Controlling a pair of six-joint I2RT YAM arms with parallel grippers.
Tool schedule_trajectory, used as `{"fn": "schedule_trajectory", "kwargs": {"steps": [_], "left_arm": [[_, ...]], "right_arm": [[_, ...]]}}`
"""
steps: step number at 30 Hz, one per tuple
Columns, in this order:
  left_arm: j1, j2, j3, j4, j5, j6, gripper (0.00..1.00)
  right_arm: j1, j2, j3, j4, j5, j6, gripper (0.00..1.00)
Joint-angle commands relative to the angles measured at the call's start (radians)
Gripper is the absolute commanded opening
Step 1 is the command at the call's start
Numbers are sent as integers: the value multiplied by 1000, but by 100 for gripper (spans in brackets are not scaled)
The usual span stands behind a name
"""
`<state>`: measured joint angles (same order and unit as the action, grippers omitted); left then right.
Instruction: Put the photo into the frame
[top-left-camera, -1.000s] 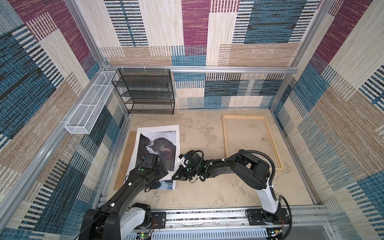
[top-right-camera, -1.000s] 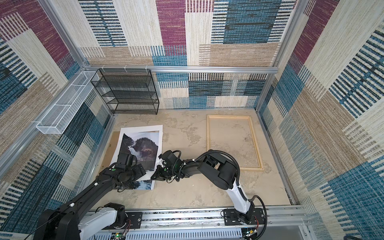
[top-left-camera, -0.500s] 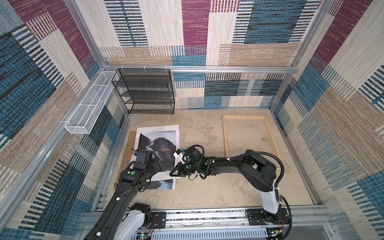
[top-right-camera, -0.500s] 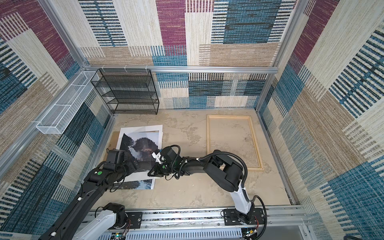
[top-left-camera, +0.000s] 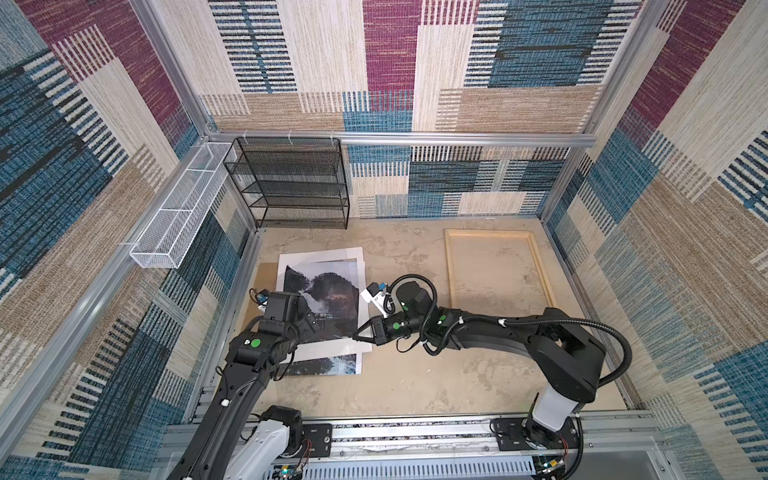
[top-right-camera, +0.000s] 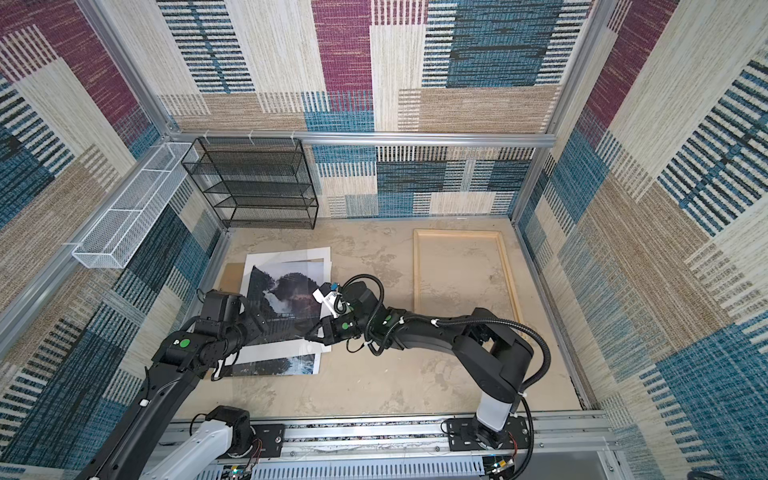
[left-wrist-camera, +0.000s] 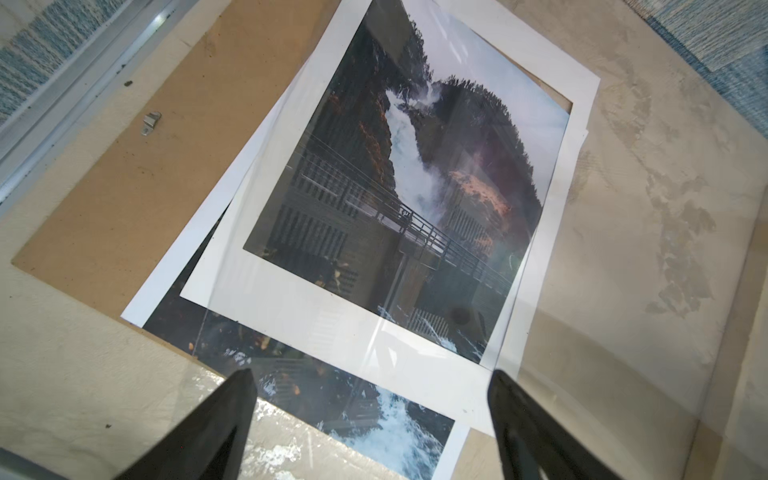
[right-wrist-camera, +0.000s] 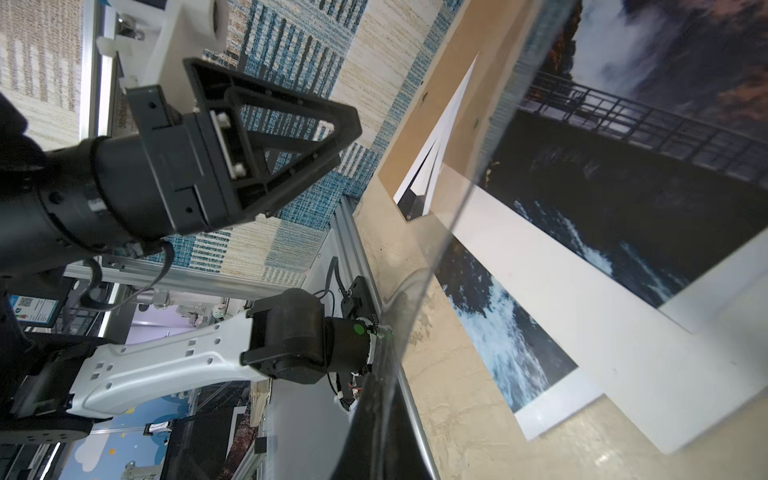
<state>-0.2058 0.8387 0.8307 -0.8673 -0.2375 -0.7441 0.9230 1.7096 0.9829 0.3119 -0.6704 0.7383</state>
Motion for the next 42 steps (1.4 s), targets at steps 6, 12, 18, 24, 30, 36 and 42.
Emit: {"fn": "schedule_trajectory", "kwargs": {"steps": [6,12,18,24,30,36,42], "left_arm": [[-1,14,55,-65,-78,35,91],[0,27,71,-72,-78,33,91],[0,53,94,-67,-61,23,91],[0,66,81,36,13,17,93],[-1,78,-16,232,143,-15,94],[-3,99,-97,404,219,-25,94],[-23,183,-133,556,293,-50,94]], "right_arm": [[-25,-98,-49,183,-125,-103,0],[-77,-214,-92,188,-161,-133,0],[-136,-304,-75,30,-171,-217,0],[-242,-365,-25,-262,-186,-375,0],[-342,-398,13,-505,-201,-535,0],[-414,-434,22,-629,-156,-615,0],[-484,-495,-29,-658,-141,-574,0]]}}
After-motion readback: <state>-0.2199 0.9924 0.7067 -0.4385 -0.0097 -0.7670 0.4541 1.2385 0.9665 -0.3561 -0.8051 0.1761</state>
